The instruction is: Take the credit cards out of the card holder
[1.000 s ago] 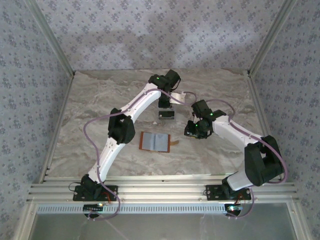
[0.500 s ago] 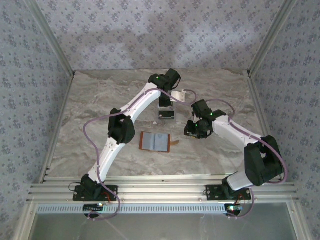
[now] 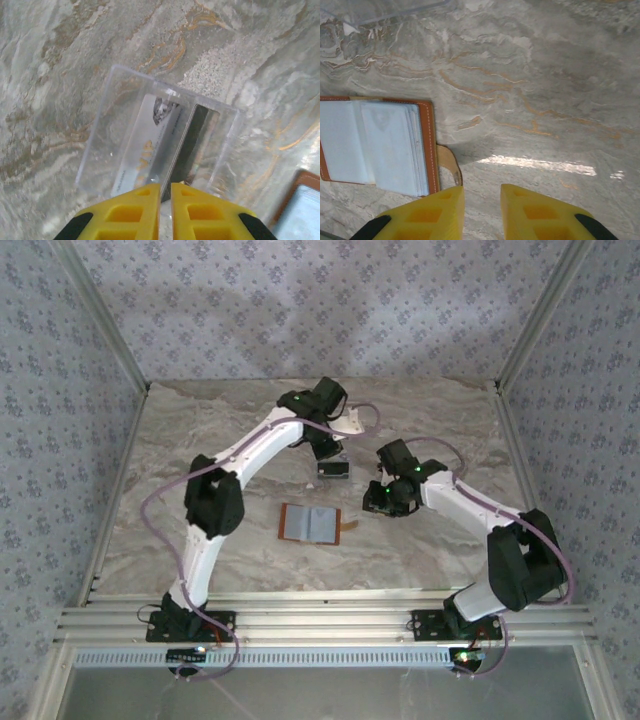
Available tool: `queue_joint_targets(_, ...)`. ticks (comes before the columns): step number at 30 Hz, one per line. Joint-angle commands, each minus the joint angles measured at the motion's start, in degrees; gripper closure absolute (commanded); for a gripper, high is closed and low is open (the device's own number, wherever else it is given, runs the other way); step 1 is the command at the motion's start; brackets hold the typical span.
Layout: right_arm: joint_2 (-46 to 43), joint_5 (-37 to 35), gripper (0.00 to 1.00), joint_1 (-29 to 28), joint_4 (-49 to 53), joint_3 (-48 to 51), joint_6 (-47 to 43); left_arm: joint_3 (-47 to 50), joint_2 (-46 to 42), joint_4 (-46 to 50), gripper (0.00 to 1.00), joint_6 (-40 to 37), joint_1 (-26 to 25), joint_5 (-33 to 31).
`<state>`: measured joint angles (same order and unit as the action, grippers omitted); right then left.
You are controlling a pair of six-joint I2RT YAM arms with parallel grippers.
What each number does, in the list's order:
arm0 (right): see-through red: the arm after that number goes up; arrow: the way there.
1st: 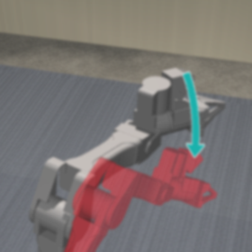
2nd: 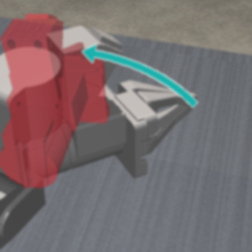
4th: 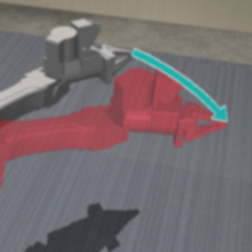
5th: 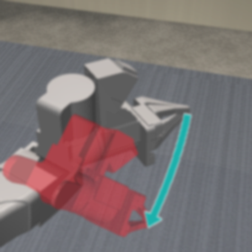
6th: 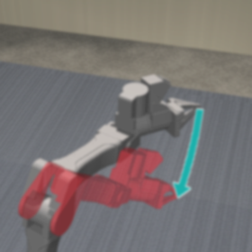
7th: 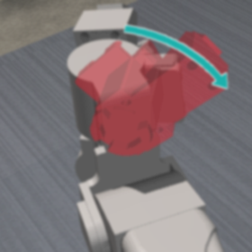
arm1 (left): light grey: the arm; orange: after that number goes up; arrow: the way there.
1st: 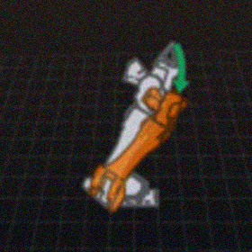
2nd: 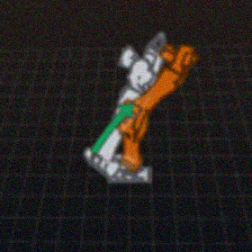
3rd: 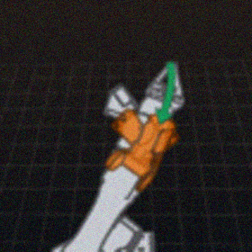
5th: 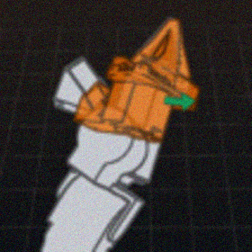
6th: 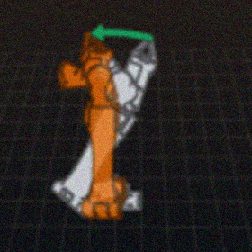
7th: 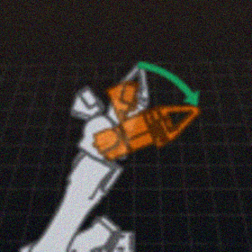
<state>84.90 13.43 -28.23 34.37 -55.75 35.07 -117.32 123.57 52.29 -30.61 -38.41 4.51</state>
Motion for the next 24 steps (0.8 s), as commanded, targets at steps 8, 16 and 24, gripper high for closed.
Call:
queue_joint_targets(8, 5.5, 2.5, 0.73, -4.5, 0.3, -5.7, -0.3, 29.5, -21.7, -22.6, 0.86, 28.3, 5.1, 2.7)
queue_joint_targets(16, 10.1, 2.6, 0.73, -7.7, 1.2, -8.2, -0.3, 44.0, -31.9, -30.3, 0.87, 46.4, 6.6, 4.7)
queue_joint_targets(24, 11.9, 2.6, 0.73, -8.7, 1.1, -7.5, -0.1, 49.9, -34.9, -30.6, 0.85, 62.7, 6.6, 3.4)
